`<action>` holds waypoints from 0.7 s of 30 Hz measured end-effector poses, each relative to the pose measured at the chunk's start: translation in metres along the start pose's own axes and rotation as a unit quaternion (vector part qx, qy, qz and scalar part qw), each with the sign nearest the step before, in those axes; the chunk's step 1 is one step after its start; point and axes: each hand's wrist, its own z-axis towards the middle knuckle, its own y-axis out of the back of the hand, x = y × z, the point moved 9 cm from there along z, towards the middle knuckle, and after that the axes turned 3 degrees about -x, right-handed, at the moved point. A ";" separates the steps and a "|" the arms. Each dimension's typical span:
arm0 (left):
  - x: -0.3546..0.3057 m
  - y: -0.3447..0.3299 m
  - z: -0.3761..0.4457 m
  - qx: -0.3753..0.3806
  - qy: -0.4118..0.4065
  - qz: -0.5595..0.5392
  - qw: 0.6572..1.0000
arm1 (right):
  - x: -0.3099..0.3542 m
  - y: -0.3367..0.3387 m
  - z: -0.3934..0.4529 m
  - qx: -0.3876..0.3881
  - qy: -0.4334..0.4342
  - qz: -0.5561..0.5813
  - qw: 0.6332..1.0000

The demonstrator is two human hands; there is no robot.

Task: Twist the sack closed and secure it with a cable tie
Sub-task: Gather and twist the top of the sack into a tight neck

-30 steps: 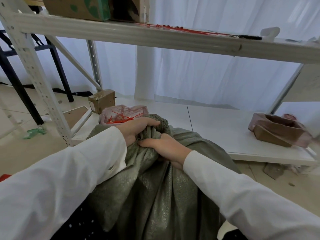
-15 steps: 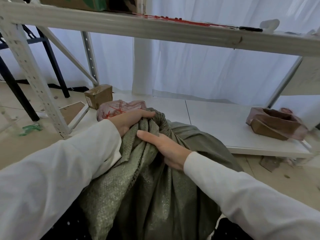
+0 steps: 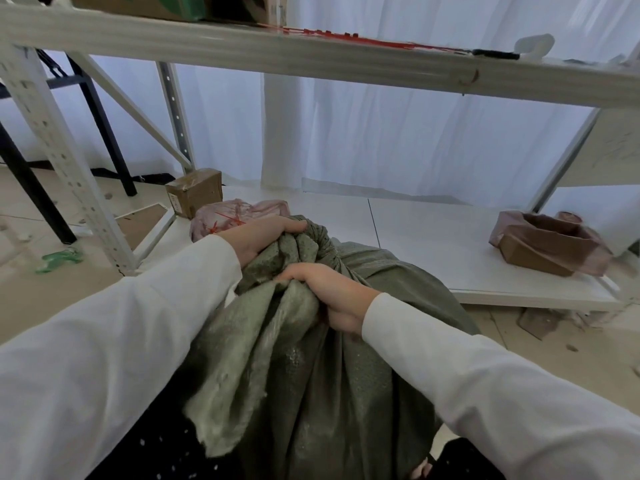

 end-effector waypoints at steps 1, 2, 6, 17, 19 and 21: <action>0.000 0.000 -0.001 0.003 0.000 0.005 1.000 | -0.003 -0.002 0.000 0.006 -0.022 0.020 1.000; 0.000 0.001 -0.002 0.007 0.000 0.010 1.000 | -0.004 -0.006 -0.002 0.022 -0.035 0.039 0.998; 0.001 -0.001 -0.003 0.021 -0.009 0.009 1.000 | -0.003 -0.006 -0.013 0.064 -0.046 0.080 0.994; 0.009 0.005 0.003 -0.015 -0.016 -0.018 1.000 | -0.028 -0.020 -0.027 0.070 -0.009 0.186 0.980; 0.011 0.004 0.002 -0.022 -0.016 -0.013 1.000 | -0.033 -0.015 -0.027 0.069 -0.021 0.147 0.986; 0.013 0.003 0.003 -0.024 -0.017 -0.008 1.000 | -0.038 -0.007 -0.023 0.057 -0.030 0.064 0.996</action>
